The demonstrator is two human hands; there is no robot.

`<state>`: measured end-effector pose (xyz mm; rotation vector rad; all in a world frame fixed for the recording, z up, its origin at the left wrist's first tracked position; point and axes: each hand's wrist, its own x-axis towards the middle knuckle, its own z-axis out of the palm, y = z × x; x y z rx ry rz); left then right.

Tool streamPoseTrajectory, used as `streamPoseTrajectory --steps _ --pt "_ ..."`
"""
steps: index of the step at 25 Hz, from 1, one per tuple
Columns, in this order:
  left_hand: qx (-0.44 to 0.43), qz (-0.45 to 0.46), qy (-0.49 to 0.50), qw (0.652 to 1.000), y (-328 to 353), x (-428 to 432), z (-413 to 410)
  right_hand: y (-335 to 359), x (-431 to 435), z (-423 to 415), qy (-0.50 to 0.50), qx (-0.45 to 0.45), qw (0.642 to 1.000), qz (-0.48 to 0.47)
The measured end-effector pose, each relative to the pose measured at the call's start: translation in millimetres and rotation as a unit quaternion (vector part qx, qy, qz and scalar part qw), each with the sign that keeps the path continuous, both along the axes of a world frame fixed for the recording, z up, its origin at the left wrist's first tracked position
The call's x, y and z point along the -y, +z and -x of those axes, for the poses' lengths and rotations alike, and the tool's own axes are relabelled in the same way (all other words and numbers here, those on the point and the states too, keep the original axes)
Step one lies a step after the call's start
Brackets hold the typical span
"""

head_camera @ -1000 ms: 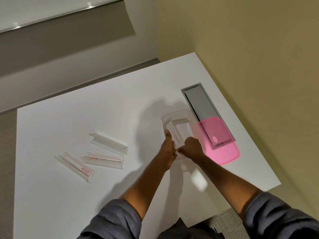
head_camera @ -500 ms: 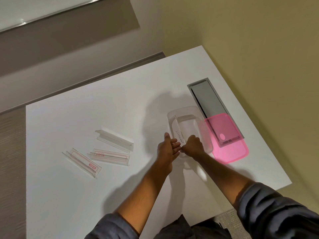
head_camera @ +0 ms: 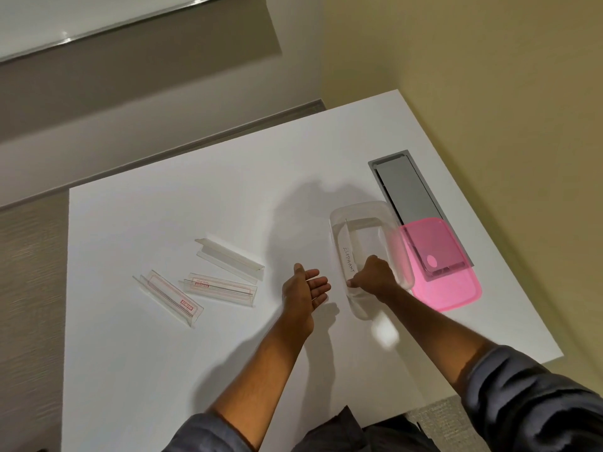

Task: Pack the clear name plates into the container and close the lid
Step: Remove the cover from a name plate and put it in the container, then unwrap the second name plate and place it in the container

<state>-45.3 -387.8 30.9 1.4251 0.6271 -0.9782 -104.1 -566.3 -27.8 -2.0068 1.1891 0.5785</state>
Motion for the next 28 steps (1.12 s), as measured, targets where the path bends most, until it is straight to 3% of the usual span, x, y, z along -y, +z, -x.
streamPoseTrajectory --steps 5,11,14,20,28 --pt "0.0 -0.018 0.015 1.0 -3.3 -32.7 -5.9 28.8 0.0 3.9 -0.008 0.039 0.998 0.057" --pt "-0.016 -0.021 0.01 1.0 -13.5 -83.5 -14.6 79.6 -39.7 -6.9 -0.046 0.186 0.967 0.168" --pt "-0.015 -0.019 0.027 0.999 -14.6 -109.3 -18.8 96.0 -75.2 -23.1 -0.029 0.222 0.969 0.106" --pt "-0.02 -0.013 0.053 0.998 -20.3 -154.6 -31.7 69.4 -146.0 -54.6 0.123 0.219 0.968 -0.022" --pt "-0.067 0.02 0.077 0.995 -32.9 -189.6 -53.7 23.5 -212.1 -93.1 0.209 0.174 0.962 -0.024"
